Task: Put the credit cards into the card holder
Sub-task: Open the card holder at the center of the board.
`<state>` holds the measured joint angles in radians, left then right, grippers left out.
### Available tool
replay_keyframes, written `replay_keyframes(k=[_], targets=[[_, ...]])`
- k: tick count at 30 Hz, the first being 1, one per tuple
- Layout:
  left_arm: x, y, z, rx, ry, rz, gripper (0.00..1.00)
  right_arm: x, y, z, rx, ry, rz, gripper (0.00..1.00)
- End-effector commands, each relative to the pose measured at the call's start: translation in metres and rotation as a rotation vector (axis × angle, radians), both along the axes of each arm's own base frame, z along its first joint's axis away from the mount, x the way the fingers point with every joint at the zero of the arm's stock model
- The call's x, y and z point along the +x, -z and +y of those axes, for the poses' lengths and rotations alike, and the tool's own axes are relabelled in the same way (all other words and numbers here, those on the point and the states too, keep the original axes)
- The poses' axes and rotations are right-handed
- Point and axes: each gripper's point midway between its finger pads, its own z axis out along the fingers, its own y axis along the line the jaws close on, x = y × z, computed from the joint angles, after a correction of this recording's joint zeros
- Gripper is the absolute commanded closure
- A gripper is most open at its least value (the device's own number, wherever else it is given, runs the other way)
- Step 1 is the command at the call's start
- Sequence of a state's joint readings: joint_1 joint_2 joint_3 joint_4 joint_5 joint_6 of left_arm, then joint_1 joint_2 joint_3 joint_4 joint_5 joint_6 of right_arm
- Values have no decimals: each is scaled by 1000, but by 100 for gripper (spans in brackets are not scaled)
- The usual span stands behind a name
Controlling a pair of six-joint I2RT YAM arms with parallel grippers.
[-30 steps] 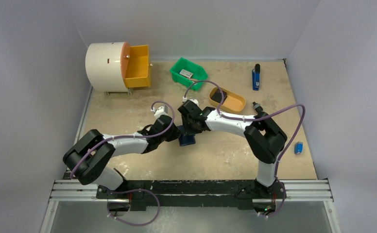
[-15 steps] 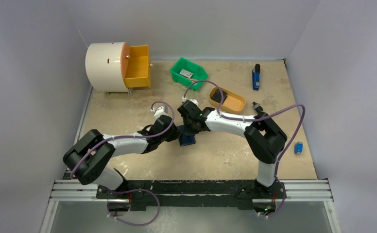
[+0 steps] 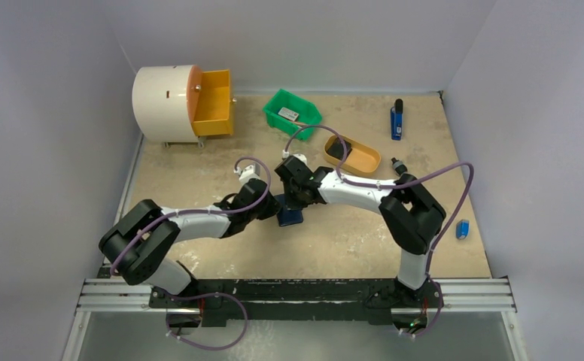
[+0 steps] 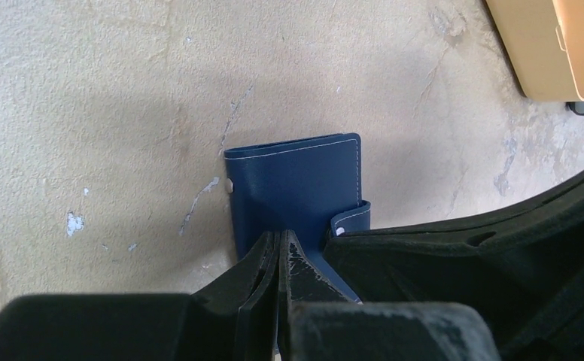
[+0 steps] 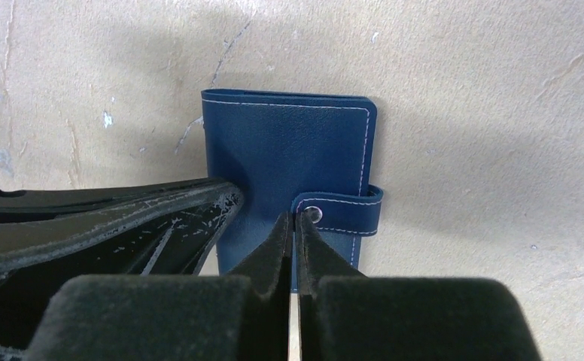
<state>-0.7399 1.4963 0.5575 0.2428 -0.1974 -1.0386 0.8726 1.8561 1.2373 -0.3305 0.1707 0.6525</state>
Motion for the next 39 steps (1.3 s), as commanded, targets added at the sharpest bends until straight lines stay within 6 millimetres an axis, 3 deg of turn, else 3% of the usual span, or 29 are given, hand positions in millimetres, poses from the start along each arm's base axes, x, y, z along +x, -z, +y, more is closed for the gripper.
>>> replay_keyframes(k=[1, 18, 25, 35, 37, 39], targets=[[3, 11, 10, 45, -42, 17, 100, -4, -11, -21, -38, 39, -20, 100], [2, 34, 25, 141, -80, 63, 100, -8, -20, -40, -30, 96, -44, 100], [4, 15, 15, 84, -59, 31, 100, -10, -31, -51, 6, 123, -46, 100], [8, -17, 0, 25, -12, -3, 60, -13, -23, -77, 61, 174, -9, 100], [7, -21, 1, 30, -7, -4, 55, -15, -22, -79, 76, 172, -4, 90], [7, -24, 1, 32, -4, -5, 52, -18, -23, -81, 99, 164, -5, 73]])
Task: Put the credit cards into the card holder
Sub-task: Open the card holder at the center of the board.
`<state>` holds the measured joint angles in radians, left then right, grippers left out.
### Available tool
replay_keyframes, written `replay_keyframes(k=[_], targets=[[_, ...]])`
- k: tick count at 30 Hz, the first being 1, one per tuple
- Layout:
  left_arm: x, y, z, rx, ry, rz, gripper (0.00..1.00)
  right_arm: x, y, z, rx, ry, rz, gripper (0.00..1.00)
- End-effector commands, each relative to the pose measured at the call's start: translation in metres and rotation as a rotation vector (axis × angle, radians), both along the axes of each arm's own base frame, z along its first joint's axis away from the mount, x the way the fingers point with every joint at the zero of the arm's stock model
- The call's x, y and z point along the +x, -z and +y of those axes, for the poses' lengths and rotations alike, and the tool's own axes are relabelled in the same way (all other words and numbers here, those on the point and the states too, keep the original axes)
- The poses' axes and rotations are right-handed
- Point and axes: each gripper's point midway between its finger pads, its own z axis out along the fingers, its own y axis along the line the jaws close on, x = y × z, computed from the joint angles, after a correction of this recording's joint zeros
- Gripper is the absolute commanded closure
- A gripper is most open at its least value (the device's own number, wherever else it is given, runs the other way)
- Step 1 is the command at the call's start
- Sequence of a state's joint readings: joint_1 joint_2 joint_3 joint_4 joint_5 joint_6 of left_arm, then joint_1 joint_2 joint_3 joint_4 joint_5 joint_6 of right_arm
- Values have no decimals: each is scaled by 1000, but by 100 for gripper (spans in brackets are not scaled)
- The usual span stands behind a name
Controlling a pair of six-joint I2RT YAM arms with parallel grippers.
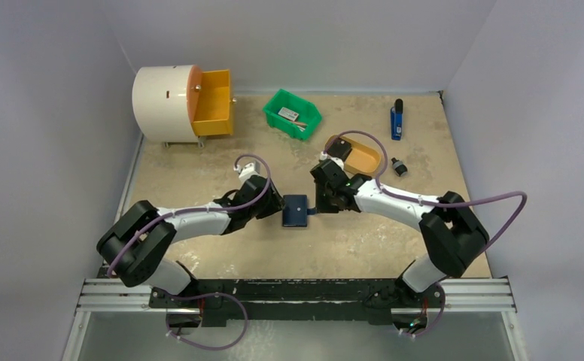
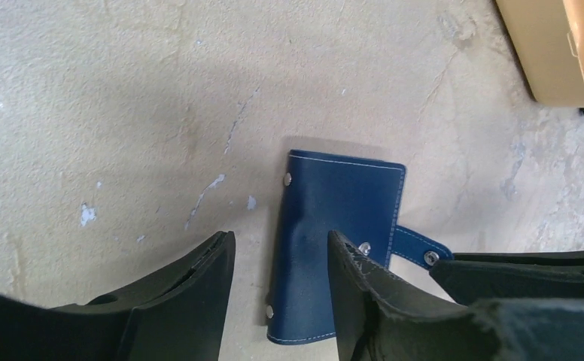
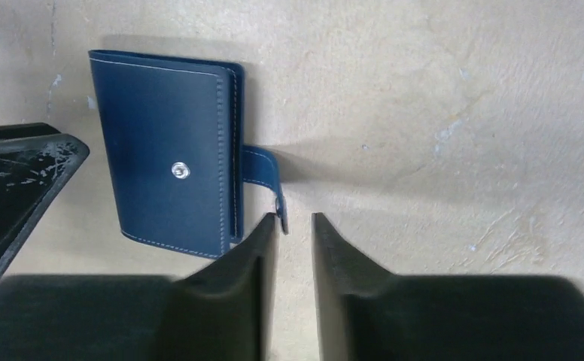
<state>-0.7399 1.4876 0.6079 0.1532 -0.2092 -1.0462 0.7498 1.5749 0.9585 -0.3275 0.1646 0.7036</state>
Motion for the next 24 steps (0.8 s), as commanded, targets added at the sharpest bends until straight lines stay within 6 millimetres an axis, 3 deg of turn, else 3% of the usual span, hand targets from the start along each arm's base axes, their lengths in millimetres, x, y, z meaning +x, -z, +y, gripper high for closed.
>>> replay_keyframes(k=[1, 3, 8, 15, 24], targets=[[3, -18, 1, 14, 13, -23, 51, -3, -12, 3, 87, -7, -29, 65], [3, -18, 3, 22, 13, -19, 49, -7, -20, 7, 143, -24, -43, 47], [1, -18, 4, 29, 16, -14, 47, -11, -29, 14, 214, -40, -55, 33], [-4, -20, 13, 33, -2, -21, 41, 5, -29, 25, 265, -41, -42, 33], [-9, -21, 22, 57, -11, -21, 40, 18, -10, 33, 213, -51, 2, 43]])
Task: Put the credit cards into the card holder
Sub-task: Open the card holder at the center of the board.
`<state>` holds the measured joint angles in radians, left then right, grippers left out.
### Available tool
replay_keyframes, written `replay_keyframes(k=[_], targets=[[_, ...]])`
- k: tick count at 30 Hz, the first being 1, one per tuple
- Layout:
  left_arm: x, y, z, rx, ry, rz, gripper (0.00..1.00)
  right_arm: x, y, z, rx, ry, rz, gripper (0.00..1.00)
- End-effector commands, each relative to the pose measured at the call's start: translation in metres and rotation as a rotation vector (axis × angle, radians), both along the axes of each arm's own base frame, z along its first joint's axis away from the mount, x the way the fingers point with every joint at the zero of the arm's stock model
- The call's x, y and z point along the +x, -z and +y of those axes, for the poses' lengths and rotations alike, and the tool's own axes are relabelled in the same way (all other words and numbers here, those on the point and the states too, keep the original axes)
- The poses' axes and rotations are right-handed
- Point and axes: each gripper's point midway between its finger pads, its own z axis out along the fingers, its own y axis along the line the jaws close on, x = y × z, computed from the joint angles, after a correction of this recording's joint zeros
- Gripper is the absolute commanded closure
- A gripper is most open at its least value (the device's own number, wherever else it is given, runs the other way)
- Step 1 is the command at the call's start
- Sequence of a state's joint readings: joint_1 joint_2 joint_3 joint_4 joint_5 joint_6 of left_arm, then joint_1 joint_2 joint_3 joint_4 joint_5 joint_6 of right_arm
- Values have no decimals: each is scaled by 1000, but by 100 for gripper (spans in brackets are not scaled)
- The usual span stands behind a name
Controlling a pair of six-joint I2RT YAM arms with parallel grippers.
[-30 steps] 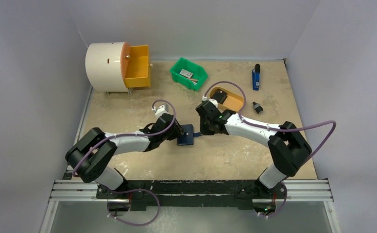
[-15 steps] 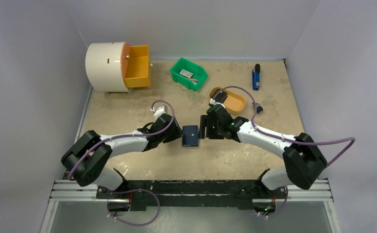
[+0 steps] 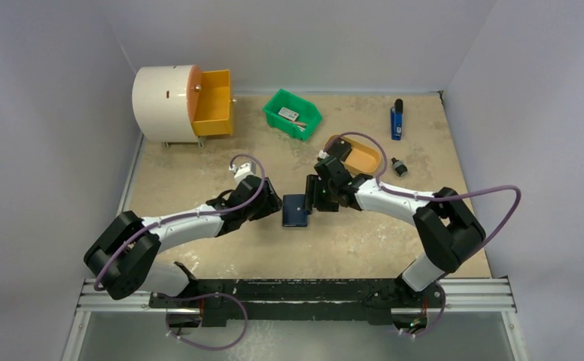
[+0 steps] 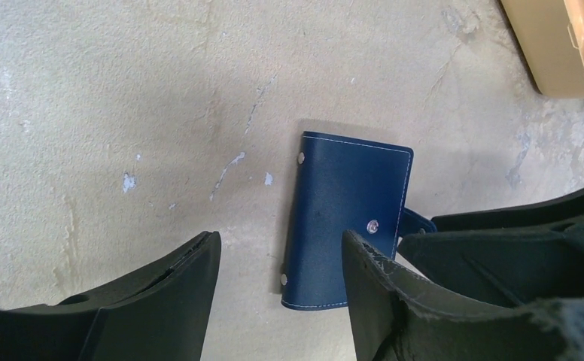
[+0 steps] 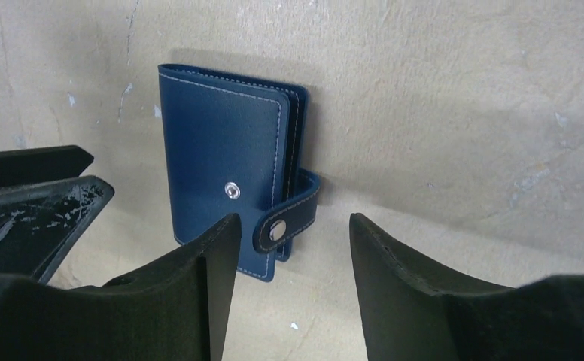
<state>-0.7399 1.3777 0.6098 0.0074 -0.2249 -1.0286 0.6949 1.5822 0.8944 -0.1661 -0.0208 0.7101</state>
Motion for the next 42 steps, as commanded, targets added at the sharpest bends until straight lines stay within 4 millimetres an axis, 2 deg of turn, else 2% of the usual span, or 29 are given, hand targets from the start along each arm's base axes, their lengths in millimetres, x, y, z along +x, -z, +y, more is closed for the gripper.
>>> replay_keyframes(k=[1, 9, 11, 13, 14, 18, 20, 22, 26, 31, 35, 42], targets=[[4, -7, 6, 15, -12, -34, 40, 16, -13, 11, 24, -5, -37, 45], [4, -7, 5, 4, -9, -37, 42, 18, -2, -3, -34, 37, -32, 70], [3, -10, 0, -16, 12, -44, 43, 18, -1, -4, -38, 35, -31, 80], [3, -14, -5, -37, 37, -55, 43, 18, -5, -3, -31, 29, -40, 96], [3, -18, -8, -52, 46, -67, 43, 19, -8, -3, -28, 25, -49, 100], [2, -32, -16, -89, 96, -110, 39, 25, -32, -7, -25, 4, -141, 100], [2, -37, -20, -99, 118, -126, 35, 19, -46, -5, 15, -33, -174, 100], [3, -41, -25, -125, 132, -140, 30, 12, -51, -5, 42, -60, -189, 100], [3, -50, -42, -197, 175, -160, 28, -2, -55, 2, 116, -116, -191, 100], [6, -44, -57, -204, 207, -137, 26, -7, -54, 6, 152, -131, -187, 100], [7, -45, -64, -217, 217, -136, 24, -8, -54, 7, 156, -132, -188, 100], [10, -60, -67, -222, 222, -172, 23, -8, -59, 8, 163, -140, -197, 100]])
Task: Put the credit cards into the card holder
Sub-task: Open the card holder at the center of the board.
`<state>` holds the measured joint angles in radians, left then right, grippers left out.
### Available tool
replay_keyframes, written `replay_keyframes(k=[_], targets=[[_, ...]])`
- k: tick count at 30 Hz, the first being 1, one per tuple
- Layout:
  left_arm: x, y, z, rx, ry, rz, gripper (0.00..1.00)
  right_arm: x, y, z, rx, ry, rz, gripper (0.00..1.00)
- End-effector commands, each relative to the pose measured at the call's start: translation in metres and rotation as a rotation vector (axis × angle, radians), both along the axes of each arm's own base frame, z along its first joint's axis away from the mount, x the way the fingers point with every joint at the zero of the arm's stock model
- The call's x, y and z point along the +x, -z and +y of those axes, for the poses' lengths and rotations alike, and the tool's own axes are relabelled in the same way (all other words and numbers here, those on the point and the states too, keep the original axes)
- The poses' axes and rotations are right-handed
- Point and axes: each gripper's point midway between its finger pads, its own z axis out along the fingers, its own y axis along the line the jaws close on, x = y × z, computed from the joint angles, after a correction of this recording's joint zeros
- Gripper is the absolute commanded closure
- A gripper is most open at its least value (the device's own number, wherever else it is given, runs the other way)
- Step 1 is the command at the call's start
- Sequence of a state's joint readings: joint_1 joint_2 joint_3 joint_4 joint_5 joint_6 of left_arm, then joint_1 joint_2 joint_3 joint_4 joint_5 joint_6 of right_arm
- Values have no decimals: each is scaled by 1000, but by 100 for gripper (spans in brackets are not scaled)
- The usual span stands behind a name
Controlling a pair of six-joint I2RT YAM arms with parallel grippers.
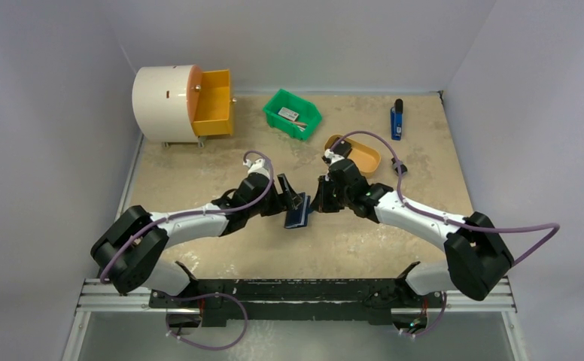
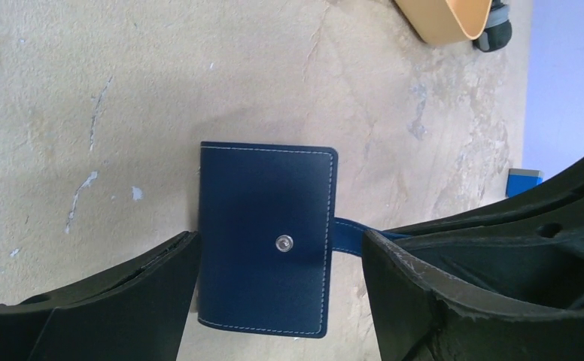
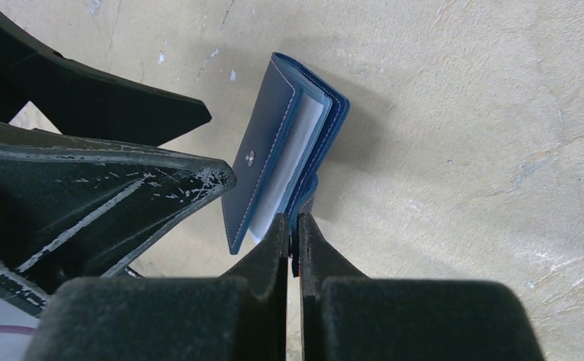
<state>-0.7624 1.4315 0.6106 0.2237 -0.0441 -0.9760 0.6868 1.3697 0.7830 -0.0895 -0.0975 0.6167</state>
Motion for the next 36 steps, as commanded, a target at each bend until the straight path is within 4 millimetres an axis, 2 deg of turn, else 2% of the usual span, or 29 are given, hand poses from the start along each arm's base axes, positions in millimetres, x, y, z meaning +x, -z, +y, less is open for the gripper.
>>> replay_keyframes(k=[1, 10, 19, 28, 36], targets=[[13, -42, -15, -72, 22, -110, 22, 6, -19, 10, 49, -31, -59, 100], [14, -44, -14, -39, 45, -138, 15, 5, -32, 12, 72, -52, -88, 100], [11, -46, -20, -13, 89, -148, 15, 5, -46, 19, 117, -85, -117, 100], [8, -33, -20, 47, 100, -123, 17, 4, -51, 20, 130, -94, -128, 100], [12, -18, -7, 126, 44, -100, 23, 3, -47, 15, 110, -85, -128, 100]])
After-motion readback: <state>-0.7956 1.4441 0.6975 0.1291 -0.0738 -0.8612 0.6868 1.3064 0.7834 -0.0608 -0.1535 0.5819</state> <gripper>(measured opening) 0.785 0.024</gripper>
